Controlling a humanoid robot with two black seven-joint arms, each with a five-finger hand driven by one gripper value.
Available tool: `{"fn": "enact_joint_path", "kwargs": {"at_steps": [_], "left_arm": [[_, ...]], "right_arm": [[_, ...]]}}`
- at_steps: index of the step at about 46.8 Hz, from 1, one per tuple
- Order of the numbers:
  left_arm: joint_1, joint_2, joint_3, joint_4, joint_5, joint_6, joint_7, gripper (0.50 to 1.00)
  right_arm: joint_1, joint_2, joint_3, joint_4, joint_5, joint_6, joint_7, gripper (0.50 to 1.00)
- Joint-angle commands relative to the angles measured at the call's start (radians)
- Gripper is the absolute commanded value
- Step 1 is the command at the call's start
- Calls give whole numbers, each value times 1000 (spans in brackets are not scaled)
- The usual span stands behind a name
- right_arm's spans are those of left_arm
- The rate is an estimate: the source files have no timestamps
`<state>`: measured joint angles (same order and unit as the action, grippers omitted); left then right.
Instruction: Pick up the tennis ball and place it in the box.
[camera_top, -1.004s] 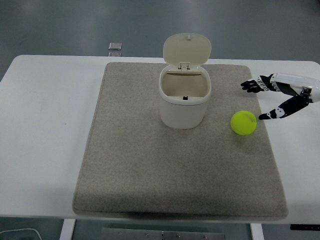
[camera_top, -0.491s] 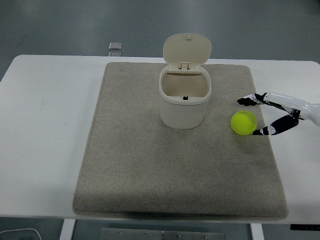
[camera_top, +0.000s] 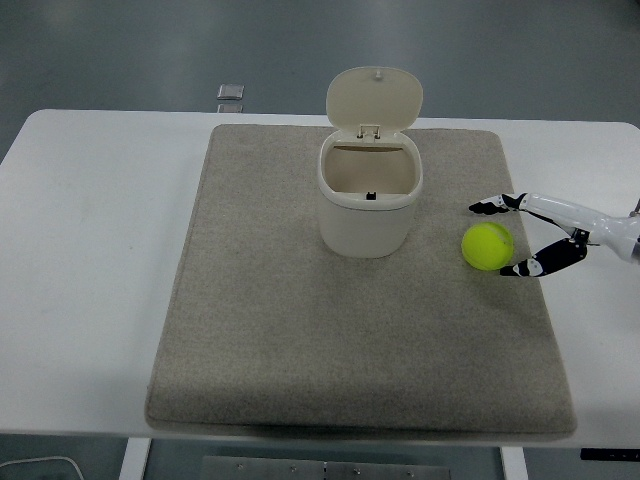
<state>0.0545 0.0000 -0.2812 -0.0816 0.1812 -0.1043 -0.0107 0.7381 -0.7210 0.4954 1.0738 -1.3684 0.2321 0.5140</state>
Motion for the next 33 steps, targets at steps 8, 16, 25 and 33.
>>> {"fn": "enact_joint_path", "kwargs": {"at_steps": [8, 16, 25, 33], "left_arm": [[1, 0, 0, 0, 0, 0, 0, 992], [1, 0, 0, 0, 0, 0, 0, 992], [1, 0, 0, 0, 0, 0, 0, 992], [1, 0, -1, 0, 0, 0, 0, 992]], "right_arm": [[0, 12, -8, -2, -1, -4, -2, 911], [0, 15, -8, -3, -5, -8, -2, 907], [0, 23, -8, -9, -17, -11, -3, 903], [1, 29, -24, -12, -24, -30, -2, 893]]}}
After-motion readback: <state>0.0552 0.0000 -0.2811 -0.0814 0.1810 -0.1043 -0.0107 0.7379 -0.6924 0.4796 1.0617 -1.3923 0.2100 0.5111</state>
